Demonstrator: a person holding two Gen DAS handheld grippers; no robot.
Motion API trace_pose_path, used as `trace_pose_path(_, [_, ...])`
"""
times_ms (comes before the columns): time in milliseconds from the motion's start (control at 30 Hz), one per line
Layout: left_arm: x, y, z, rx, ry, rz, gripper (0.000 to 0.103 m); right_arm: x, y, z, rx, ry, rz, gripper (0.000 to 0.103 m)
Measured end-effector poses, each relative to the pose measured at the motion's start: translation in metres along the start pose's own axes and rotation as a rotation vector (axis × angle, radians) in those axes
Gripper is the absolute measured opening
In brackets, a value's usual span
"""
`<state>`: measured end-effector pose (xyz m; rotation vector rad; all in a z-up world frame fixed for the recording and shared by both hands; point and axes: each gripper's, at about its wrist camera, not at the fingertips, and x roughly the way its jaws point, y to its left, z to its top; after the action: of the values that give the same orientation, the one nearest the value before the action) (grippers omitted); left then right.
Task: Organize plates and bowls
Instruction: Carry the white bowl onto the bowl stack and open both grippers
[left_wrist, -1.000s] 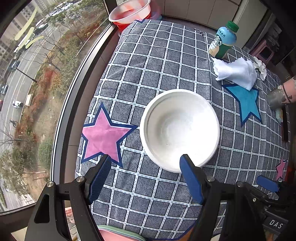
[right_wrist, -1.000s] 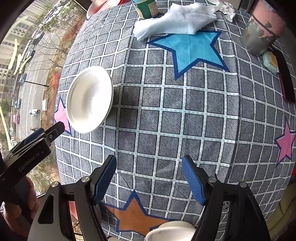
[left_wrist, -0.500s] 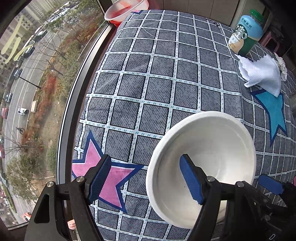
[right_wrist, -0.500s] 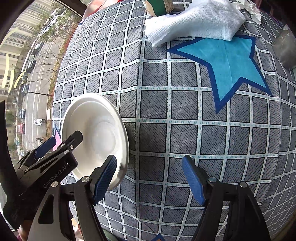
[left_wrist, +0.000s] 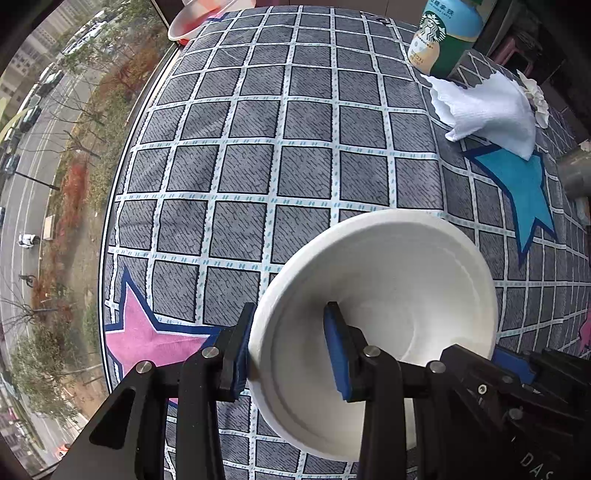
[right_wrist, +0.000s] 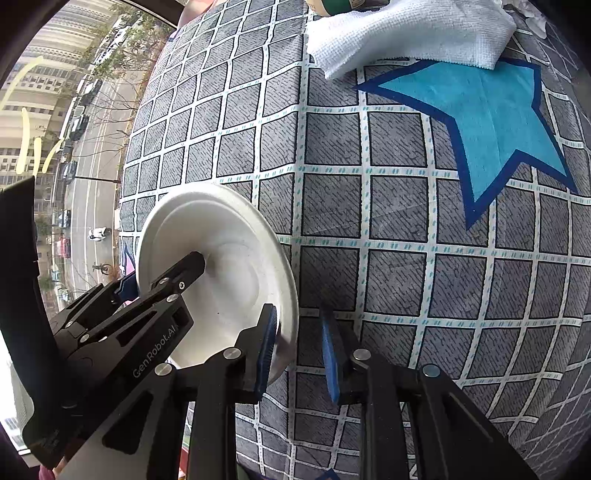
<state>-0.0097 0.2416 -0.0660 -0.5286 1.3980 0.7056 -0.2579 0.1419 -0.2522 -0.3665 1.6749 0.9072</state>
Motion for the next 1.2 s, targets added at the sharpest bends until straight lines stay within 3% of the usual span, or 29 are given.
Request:
trace_pose_path(233, [-0.005,-0.076,-0.044,0.122,0.024,-0.065,0.040,-0.013,-0.039,-0.039,-0.018,0.071,-0.063,0.023])
trace_pose_path(367, [-0.005,-0.117,-0.073,0.180,0.049,-0.108,0.040,-0.024,-0.080,-0.068,0.039,0.099,-0.066,0.023])
trace_pose_path(500, [-0.004,-0.150,-0.096,0.253,0.064,-0.099,0.041,-0.031,-0.108,-0.091,0.081,0.113,-0.077,0.023])
trace_pose_path(667, [-0.003,-0.170,-0.106,0.241,0.060,-0.075,0.055,-0.036,-0.129,-0.092,0.112,0.096,-0.078,0.023])
trace_pose_path(833, [0.004,-0.160,-0.077,0.222,0.041,-0.067,0.059,-0.033,-0.138,-0.079,0.098,0.078,-0.069,0.023])
trace_pose_path(867, [0.002,-0.160,-0.071,0.218,0.039,-0.073,0.053,-0.032,-0.139,-0.077,0.094,0.078,-0.062,0.023])
trace_pose_path(900, [0.000,-0.164,-0.069,0.224,0.038,-0.082,0.040,-0.031,-0.136,-0.075,0.091,0.080,-0.057,0.023])
trace_pose_path(933, [-0.003,-0.169,-0.068,0.235,0.041,-0.076,0.038,-0.028,-0.133,-0.074,0.090,0.088,-0.052,0.023])
trace_pose_path(1200, [-0.043,-0.189,-0.062,0.236,0.006,-0.091,0.038,-0.055,-0.114,-0.100,0.054,0.065,-0.055,0.023])
